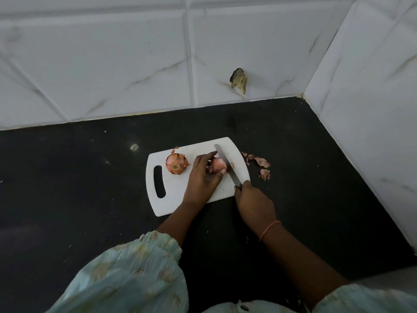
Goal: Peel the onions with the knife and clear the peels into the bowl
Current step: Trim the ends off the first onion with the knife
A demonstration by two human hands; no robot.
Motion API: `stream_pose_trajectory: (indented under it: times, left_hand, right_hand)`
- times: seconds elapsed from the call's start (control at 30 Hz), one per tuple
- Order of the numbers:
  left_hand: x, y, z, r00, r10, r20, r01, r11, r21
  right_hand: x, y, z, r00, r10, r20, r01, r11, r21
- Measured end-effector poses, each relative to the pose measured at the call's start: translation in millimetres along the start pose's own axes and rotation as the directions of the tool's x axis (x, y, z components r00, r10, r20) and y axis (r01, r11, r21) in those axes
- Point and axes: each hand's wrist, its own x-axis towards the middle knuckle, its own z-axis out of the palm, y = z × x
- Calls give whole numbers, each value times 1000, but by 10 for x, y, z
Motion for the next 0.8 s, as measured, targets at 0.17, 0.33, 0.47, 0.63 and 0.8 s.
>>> stream_pose_trajectory:
  times: [0.17,0.33,0.47,0.63,0.8]
  left_hand:
    - [1,-20,2,998,48,-29,-48,999,15]
    - [-15,7,-30,975,33,-218,-42,999,-35]
    - [-47,59,-36,982,-38,-187,5,985,-174]
    - [-2,51,-65,991,-81,-108,49,961,-272]
    - [25,20,-114,988,-136,-66,106,935,-338]
  right_hand:
    - [8,9,-13,999,27,27,-29,995,97]
    - [34,47,-21,996,30,83,-48,975,219]
    - [39,100,-94,997,14,82,-38,953,300]
    - [126,119,-294,980,-43,-194,90,967,236]
    - [427,275,-423,959,-118,-256,156,979,134]
